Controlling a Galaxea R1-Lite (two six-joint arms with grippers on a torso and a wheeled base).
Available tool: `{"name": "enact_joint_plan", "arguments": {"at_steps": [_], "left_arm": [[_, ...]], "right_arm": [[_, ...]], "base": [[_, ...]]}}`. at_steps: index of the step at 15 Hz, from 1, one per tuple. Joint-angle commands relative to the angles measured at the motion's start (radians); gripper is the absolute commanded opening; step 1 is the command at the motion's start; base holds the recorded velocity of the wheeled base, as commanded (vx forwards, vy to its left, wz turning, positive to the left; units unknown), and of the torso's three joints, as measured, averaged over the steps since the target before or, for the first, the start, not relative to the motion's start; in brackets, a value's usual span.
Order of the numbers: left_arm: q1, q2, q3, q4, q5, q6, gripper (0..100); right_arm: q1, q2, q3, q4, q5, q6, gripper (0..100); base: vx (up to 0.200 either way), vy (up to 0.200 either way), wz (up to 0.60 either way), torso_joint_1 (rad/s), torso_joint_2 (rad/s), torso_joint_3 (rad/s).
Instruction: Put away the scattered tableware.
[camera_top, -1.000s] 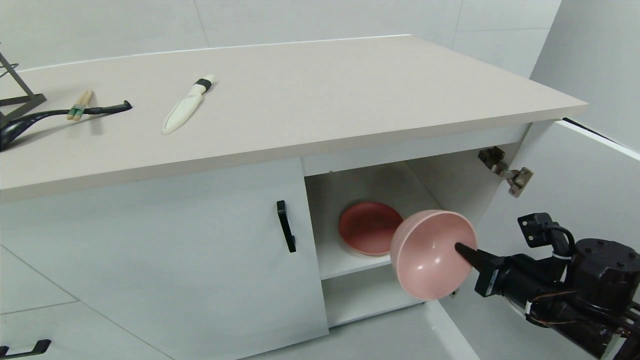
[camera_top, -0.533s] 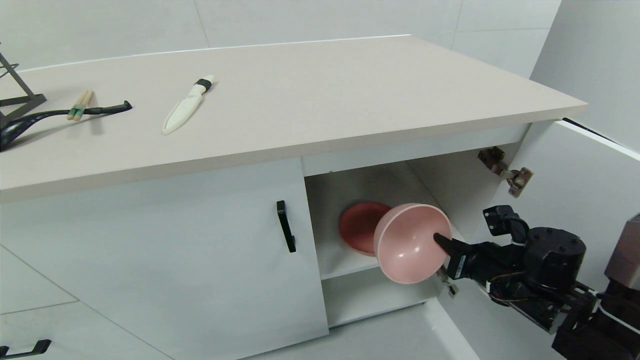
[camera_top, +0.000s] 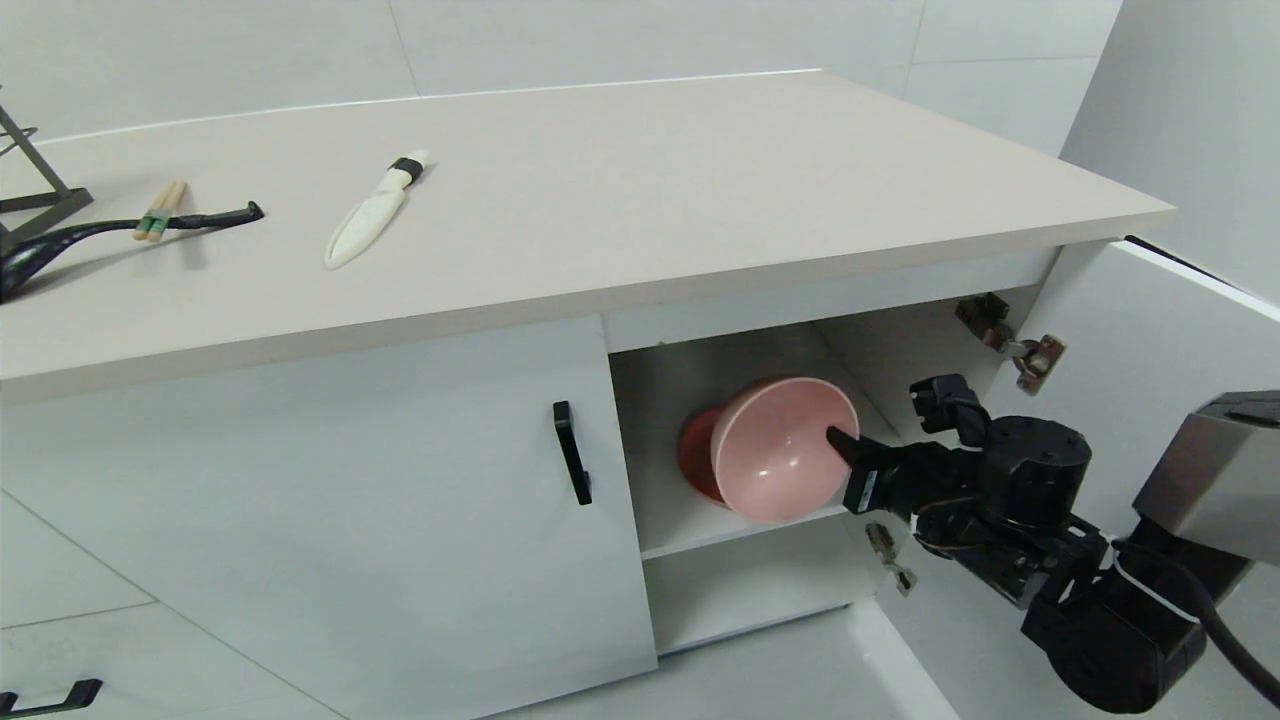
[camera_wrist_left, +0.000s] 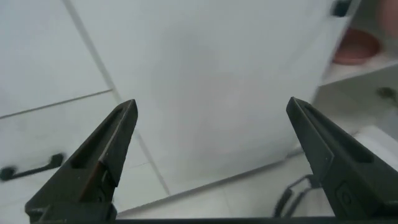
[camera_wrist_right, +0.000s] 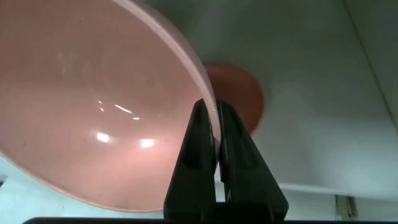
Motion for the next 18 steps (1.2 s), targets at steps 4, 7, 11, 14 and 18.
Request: {"name": "enact_joint_plan", "arguments": {"at_steps": [4,7,11,14,18], "left_arm": [[0.000,0.002,0.000,0.022,0.003,-0.001,100],[-0.002,0.002,0.000,0.022,-0.081,0.013,100],[-0.002,0.002,0.000,0.022,-0.070,-0.007,100],[-0.002,0.002,0.000,0.025,-0.027,-0.041,100],[-0.002,0.002,0.000,0.025,-0.027,-0.042,100]], "right_arm": [[-0.011,0.011,-0.160,0.187,0.001,-0.002,0],[-0.025,0.031,-0.194,0.280,0.001,-0.004,0],[-0.057,0.090,-0.268,0.308,0.000,-0.051,0],[-0.059,0.128,-0.329,0.314,0.004,-0.056,0],[-0.059,0.143,-0.320,0.326,0.004,-0.059,0]], "base": [[0.000,0.000,0.00,0.000,0.00,0.000],[0.000,0.000,0.00,0.000,0.00,0.000],[0.000,0.000,0.00,0.000,0.00,0.000],[0.000,0.000,0.00,0.000,0.00,0.000],[0.000,0.000,0.00,0.000,0.00,0.000]]}}
